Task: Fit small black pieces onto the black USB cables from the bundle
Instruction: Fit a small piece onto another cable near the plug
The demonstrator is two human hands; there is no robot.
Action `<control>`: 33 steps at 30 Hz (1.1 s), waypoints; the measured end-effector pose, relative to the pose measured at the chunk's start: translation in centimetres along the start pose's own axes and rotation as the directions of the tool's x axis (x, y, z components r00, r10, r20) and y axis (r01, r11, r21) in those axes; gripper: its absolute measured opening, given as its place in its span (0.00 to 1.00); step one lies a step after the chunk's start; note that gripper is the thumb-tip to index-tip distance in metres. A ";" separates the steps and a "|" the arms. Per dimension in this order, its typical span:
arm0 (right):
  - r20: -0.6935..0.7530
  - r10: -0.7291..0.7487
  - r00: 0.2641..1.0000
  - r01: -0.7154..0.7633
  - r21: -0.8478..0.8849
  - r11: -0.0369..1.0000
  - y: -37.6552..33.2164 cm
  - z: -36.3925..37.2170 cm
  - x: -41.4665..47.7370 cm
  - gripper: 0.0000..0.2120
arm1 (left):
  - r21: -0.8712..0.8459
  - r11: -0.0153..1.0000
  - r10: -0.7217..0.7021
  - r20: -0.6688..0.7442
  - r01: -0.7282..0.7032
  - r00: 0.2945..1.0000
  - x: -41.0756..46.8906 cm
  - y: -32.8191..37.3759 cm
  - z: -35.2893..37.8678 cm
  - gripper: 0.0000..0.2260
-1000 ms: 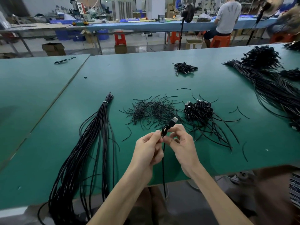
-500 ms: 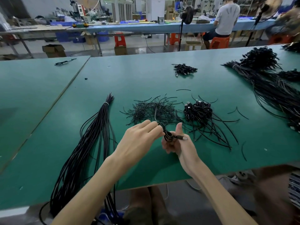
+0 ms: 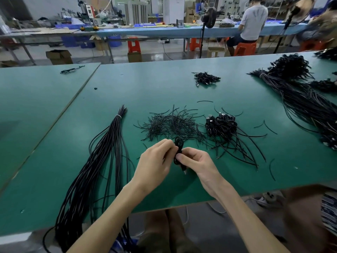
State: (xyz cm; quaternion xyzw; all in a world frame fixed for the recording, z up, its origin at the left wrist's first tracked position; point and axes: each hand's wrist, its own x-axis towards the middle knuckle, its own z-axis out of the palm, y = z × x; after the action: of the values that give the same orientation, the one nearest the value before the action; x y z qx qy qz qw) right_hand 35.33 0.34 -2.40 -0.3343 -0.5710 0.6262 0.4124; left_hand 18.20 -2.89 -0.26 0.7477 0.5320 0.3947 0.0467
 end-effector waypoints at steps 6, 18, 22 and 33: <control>-0.129 -0.076 0.989 0.061 -0.118 0.991 0.9 0.3 0.2 0.05 | -0.429 0.814 -0.383 0.111 0.392 0.917 0.2 0.6 1.2 0.16; -0.131 -0.224 0.966 0.185 -0.258 0.948 0.6 0.7 0.0 0.03 | -0.577 0.488 -0.485 0.445 0.655 0.753 0.6 0.5 -0.2 0.17; -0.073 -0.168 0.983 0.149 -0.213 0.966 0.9 0.5 0.1 0.07 | -0.454 0.715 -0.415 0.337 0.532 0.845 0.7 -0.8 -1.0 0.16; 0.083 -0.069 0.994 0.076 -0.086 0.993 0.5 0.4 0.0 0.10 | -0.671 0.491 -0.265 0.492 0.555 0.830 -0.9 -3.0 -0.6 0.15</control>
State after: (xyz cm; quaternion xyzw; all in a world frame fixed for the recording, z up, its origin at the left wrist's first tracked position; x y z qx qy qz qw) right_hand 34.87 0.12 -2.86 -0.3061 -0.6263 0.5974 0.3964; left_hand 15.42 -2.53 -1.85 0.5494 0.4494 0.4363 0.5530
